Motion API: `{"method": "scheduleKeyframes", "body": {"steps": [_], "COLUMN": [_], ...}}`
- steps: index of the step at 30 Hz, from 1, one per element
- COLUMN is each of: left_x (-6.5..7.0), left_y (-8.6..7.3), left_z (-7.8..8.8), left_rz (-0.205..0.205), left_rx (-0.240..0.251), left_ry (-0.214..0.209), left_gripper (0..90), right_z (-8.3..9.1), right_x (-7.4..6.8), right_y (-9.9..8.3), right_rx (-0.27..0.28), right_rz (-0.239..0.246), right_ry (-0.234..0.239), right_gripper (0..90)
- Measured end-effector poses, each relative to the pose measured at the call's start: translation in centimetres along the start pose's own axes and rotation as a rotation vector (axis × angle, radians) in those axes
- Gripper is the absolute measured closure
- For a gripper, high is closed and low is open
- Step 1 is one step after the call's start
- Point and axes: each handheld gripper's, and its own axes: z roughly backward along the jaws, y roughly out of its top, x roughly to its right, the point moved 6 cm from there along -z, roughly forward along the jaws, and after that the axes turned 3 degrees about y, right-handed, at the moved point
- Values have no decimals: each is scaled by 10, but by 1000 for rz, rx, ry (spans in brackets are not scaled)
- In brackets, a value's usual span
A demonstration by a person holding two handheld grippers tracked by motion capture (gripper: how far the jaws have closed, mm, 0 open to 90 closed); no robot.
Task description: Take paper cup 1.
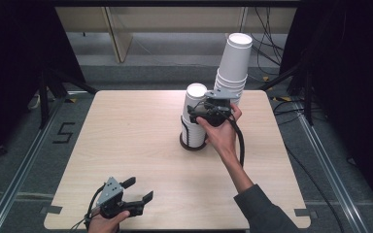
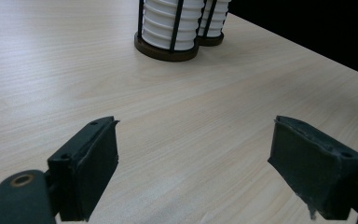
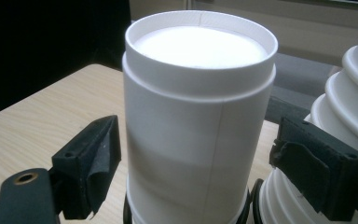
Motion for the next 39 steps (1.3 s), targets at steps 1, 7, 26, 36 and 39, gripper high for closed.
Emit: {"method": "scheduleKeyframes", "body": {"steps": [1, 7, 26, 36, 39], "left_x": [0, 1, 2, 3, 3], "left_y": [0, 0, 0, -1, 0], "left_z": [0, 0, -1, -1, -1], "left_rz": [2, 2, 0, -3, -2], "left_rx": [1, 0, 3, -3, -2], "left_ry": [0, -3, -9, -11, -13], "left_gripper": [146, 146, 146, 146, 146], "right_z": [-1, -11, -25, -19, -14], "right_x": [0, -6, -3, -4, -6], "right_y": [0, 3, 3, 15, 23], "right_rx": [2, 2, -1, 21, 41], "right_rz": [-6, -27, -77, -46, -39], "right_ry": [-4, -17, -31, -53, -50], "right_gripper": [158, 158, 181, 188, 189]}}
